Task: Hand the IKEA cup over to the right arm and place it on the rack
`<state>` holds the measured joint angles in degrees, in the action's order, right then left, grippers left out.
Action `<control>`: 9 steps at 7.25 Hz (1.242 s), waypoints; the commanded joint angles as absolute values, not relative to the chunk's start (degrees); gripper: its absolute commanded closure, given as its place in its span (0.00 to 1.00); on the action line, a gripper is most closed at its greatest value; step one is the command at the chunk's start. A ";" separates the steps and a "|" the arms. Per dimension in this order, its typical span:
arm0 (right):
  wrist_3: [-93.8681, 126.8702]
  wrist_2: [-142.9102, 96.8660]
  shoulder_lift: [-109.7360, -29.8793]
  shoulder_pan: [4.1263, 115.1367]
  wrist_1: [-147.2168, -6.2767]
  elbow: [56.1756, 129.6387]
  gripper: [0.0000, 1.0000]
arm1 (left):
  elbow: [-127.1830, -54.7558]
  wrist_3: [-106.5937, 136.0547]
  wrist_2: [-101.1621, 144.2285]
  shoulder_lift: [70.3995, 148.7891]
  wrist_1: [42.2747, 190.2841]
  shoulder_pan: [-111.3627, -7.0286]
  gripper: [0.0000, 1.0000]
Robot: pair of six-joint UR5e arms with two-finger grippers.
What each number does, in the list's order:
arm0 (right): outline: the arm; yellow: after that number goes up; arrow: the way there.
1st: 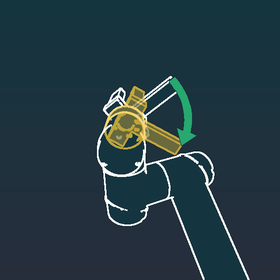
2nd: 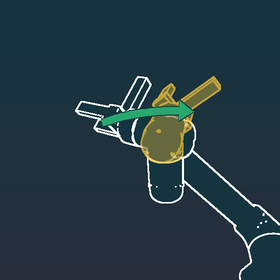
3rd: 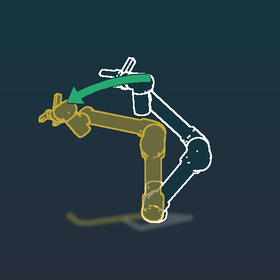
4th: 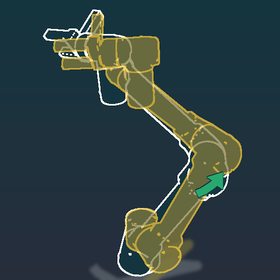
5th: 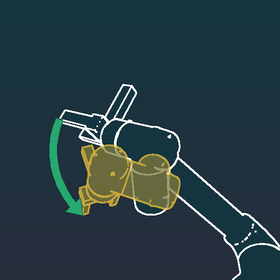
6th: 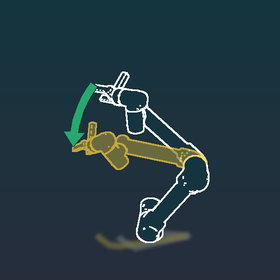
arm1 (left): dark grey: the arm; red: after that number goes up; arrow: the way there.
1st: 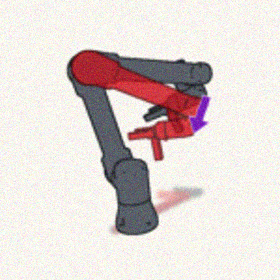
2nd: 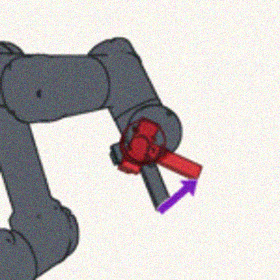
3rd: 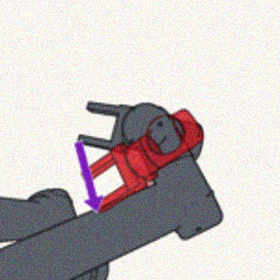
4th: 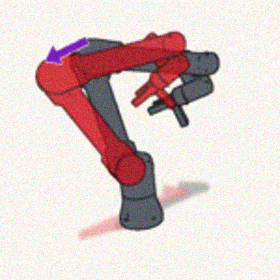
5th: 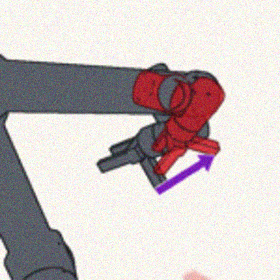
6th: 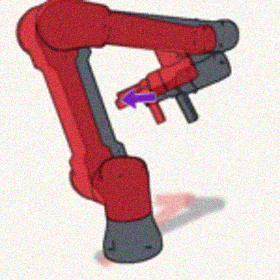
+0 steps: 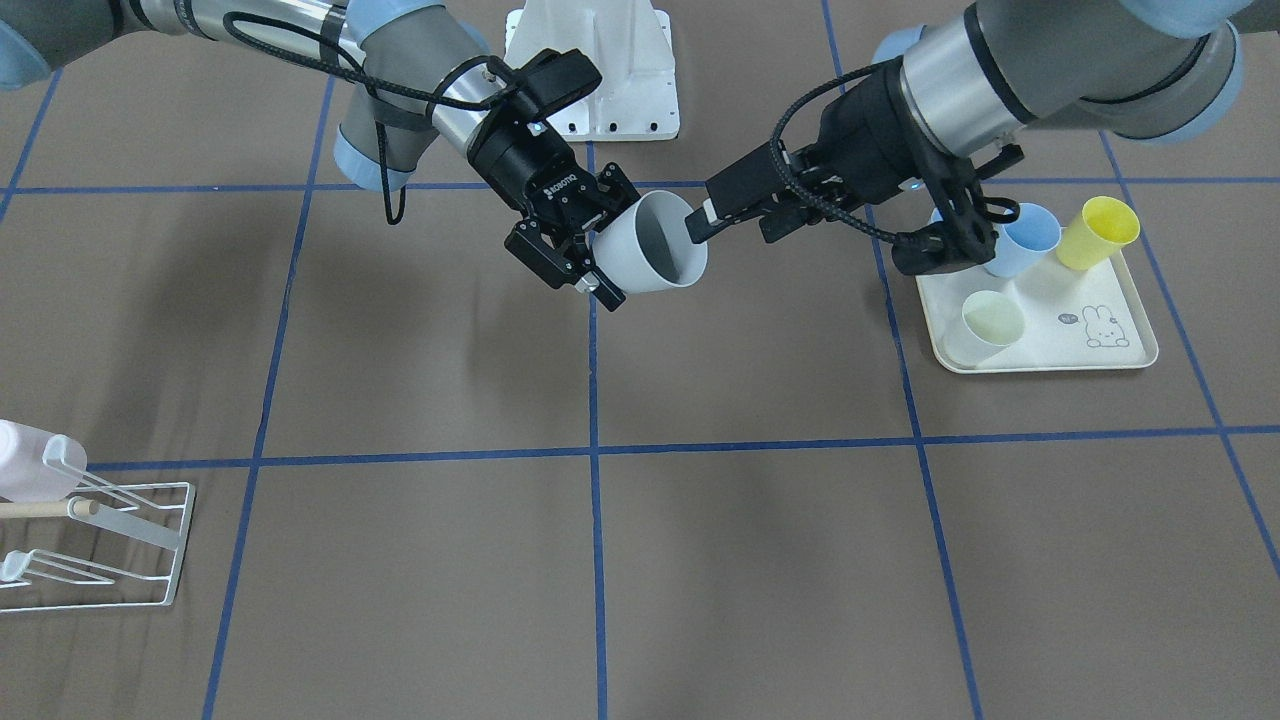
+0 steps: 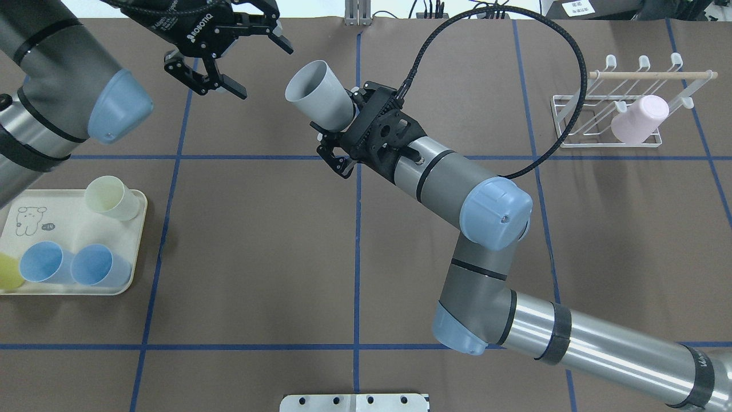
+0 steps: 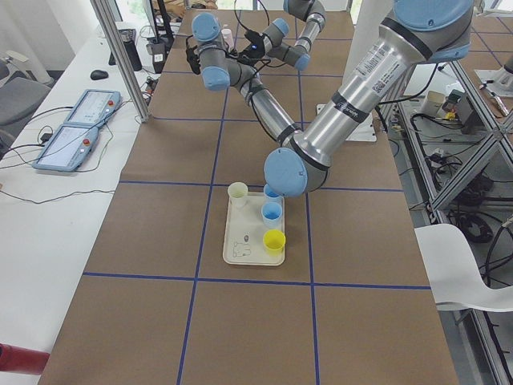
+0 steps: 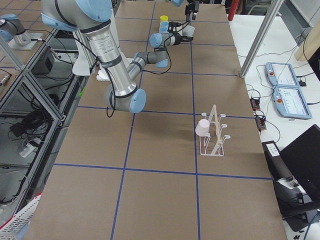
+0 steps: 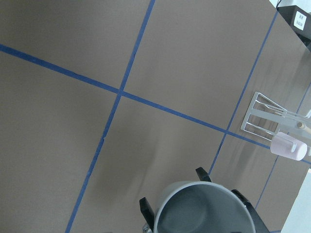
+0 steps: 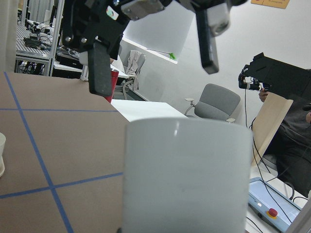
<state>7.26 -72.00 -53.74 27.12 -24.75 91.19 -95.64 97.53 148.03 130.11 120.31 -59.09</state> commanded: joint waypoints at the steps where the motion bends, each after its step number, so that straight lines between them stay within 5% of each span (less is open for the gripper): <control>1: 7.82 -72.42 -53.70 29.78 -32.46 91.67 0.62 | -96.06 91.09 145.05 126.86 120.06 -61.25 0.00; 4: 6.60 -82.99 -53.88 37.93 -58.97 99.38 0.74 | -96.33 80.71 138.96 119.73 119.88 -61.35 0.00; 6: -8.70 -93.75 -55.53 46.81 -71.31 102.99 0.72 | -96.33 80.33 138.17 118.92 119.88 -61.17 0.00; 9: -37.68 -92.81 -62.03 57.36 -76.29 105.73 0.75 | -96.33 80.24 138.08 118.65 119.88 -61.00 0.00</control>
